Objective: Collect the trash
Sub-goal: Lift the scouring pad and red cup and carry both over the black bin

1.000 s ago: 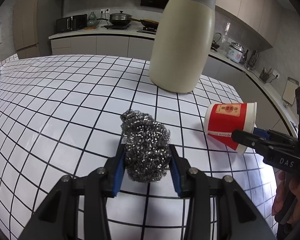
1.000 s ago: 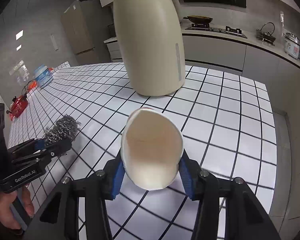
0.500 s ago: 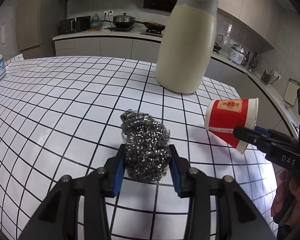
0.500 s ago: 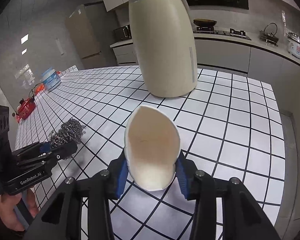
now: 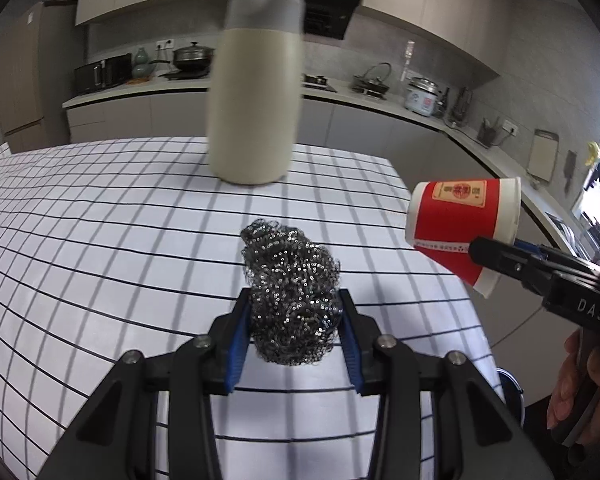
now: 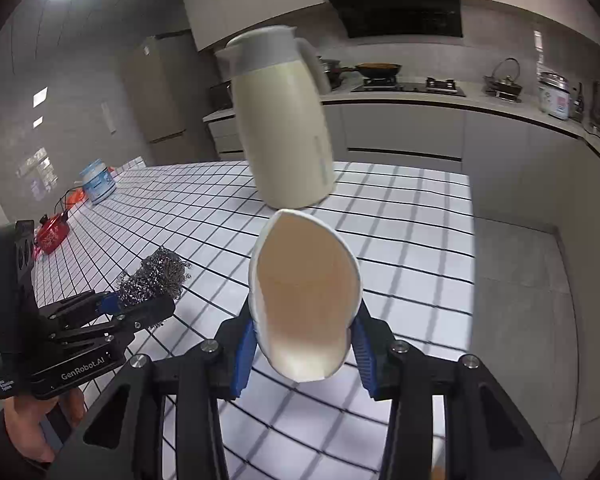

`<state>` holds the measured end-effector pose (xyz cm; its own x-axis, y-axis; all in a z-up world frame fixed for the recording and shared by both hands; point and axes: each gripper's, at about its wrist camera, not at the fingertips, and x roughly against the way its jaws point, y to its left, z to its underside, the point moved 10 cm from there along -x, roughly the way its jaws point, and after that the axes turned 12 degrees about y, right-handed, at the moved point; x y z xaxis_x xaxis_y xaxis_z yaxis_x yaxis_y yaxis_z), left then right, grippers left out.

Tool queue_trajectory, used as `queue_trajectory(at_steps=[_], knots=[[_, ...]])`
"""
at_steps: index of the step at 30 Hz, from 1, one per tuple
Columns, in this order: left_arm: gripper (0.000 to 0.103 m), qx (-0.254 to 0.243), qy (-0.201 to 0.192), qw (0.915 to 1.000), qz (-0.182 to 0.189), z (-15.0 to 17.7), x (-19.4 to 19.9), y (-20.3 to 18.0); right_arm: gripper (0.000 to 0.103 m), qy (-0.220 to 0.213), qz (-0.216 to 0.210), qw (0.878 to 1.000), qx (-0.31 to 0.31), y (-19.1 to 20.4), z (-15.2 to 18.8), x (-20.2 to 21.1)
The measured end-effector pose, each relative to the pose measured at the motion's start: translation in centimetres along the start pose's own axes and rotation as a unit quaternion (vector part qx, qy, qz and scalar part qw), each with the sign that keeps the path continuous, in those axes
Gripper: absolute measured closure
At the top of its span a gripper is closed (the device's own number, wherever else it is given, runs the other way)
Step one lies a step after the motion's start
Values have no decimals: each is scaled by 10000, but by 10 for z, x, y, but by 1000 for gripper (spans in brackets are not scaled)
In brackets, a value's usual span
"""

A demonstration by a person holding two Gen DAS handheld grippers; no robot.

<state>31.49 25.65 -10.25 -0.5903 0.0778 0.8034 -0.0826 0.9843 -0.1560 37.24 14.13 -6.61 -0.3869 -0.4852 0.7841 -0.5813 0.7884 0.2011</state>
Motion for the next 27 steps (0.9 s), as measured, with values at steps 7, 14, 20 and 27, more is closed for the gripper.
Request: queue_trajectory(at_steps=[7,14,20,27], knots=[[61,-335,-61,9993,181,21,16,-76,58,-200,270,9988,-349,-55,45,62],[61,-571,-84,9979,303,42,32,-141,58,-280,526,9965,-589,-99,99,118],[61,-691,-102,9970,346,61,41,-181,58,-299,699,9949,-661,-125,135,156],[61,-769,-88,9965,332,80,48,-212,58,-311,734,9940,-745,-145,173,187]])
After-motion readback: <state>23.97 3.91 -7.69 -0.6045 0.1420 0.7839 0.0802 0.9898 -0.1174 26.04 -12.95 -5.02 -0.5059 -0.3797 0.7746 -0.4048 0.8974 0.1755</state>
